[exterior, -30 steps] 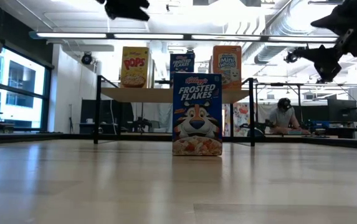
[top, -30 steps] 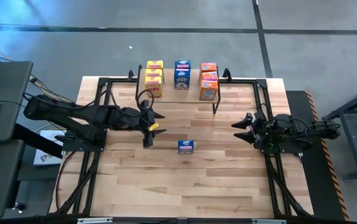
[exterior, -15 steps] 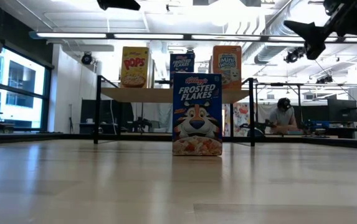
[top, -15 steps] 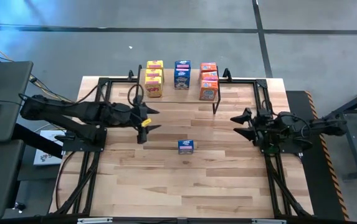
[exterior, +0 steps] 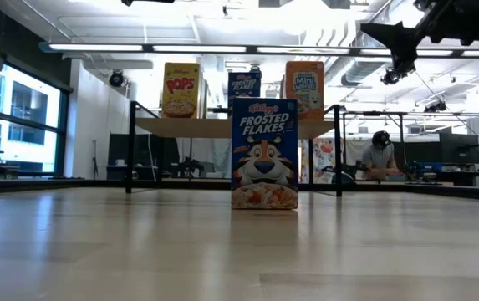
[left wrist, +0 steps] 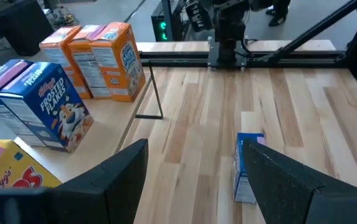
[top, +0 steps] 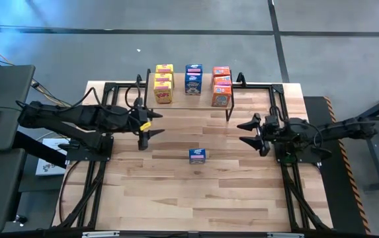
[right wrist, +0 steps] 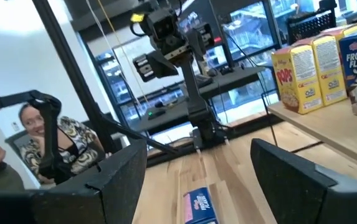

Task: Stack cereal on shelf
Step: Put the blue cereal box on the shelf aligned with the other blue cereal boxes

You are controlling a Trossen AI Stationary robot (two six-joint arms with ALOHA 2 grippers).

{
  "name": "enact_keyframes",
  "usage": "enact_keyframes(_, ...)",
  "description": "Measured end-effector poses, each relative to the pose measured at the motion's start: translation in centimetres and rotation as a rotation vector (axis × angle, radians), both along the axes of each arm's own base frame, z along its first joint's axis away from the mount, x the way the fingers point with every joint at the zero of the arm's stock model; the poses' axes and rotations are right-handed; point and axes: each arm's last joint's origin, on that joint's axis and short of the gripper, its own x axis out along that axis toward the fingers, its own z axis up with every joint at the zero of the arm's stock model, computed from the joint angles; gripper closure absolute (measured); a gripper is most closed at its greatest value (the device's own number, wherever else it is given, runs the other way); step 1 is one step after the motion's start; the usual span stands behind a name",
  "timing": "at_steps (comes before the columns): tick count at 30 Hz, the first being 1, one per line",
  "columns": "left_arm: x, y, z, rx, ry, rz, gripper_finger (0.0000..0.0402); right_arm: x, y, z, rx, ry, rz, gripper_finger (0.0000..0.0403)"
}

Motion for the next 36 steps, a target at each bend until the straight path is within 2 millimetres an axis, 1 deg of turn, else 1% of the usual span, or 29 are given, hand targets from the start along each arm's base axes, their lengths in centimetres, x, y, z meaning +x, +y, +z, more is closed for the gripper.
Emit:
enact_keyframes(6,-0.1,0.0,-0.3,-0.001,0.030,0.003,0.0151,0.9,0.1,0.4,-0.006,0.058,-0.006,0.0123)
enact_keyframes(17,-0.1,0.0,-0.4,-0.008,0.035,0.006,0.0151,2.0,0.0,-0.5,-0.003,0.140,-0.055,0.0123)
enact_keyframes(31,-0.1,0.0,-0.4,-0.007,0.040,0.006,0.0151,1.9,0.0,-0.3,0.000,0.120,-0.055,0.0123)
enact_keyframes(36,-0.1,0.0,-0.4,-0.007,0.040,0.006,0.0151,1.9,0.0,-0.1,0.034,0.101,-0.051,0.0123)
